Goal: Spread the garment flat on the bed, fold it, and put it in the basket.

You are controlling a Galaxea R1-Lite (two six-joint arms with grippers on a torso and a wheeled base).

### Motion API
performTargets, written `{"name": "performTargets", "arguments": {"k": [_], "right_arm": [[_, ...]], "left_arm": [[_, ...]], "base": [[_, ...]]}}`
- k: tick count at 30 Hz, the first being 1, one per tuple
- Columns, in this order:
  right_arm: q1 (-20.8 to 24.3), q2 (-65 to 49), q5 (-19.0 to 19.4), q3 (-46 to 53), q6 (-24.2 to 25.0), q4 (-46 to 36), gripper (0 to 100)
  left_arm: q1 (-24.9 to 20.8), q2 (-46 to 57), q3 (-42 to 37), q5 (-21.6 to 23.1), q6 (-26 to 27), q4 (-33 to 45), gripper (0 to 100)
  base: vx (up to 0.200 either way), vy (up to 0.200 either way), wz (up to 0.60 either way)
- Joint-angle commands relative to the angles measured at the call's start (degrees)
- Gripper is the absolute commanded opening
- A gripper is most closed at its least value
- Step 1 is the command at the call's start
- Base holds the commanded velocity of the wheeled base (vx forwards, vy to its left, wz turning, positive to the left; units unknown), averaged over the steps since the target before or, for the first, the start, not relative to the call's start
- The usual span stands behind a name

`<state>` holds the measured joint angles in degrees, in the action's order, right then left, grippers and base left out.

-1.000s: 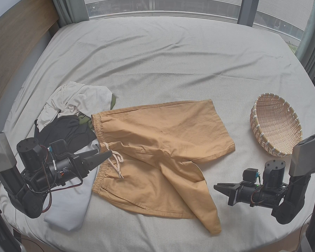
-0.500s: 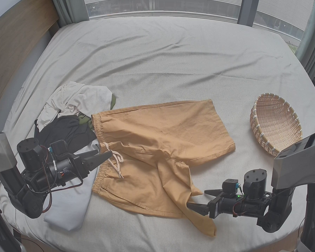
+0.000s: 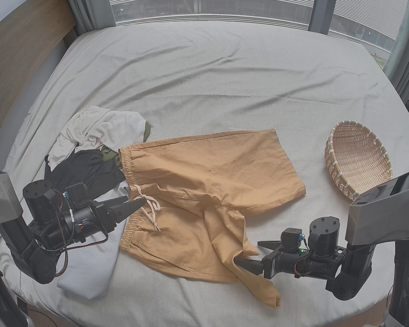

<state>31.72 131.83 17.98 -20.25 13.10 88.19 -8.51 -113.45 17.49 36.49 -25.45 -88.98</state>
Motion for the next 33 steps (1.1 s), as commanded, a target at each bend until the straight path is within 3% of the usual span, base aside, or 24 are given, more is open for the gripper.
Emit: {"name": "performTargets", "arguments": {"k": [1,8,12,20,33], "right_arm": [[0.36,0.36,0.04,-0.14,0.08,0.06,0],[0.10,-1.22,-0.05,1.18,0.17,0.06,0],[-0.78,-4.91,-3.30,5.13,0.25,0.06,0],[-3.51,-6.41,-6.20,6.27,0.52,0.06,0],[-6.93,-5.71,-6.99,4.52,0.69,0.06,0]], "left_arm": [[-0.02,-0.11,0.00,-0.01,-0.03,-0.05,100],[-0.02,-0.11,0.00,-0.01,-0.03,-0.14,100],[-0.19,-0.11,0.00,-0.01,-0.03,-0.14,100],[-0.72,-0.02,0.00,-0.01,-0.03,-0.14,100],[-0.81,-0.90,-0.09,0.08,0.05,-0.05,100]], "base": [[0.000,0.000,0.00],[0.000,0.000,0.00],[0.000,0.000,0.00],[0.000,0.000,0.00],[0.000,0.000,0.00]]}}
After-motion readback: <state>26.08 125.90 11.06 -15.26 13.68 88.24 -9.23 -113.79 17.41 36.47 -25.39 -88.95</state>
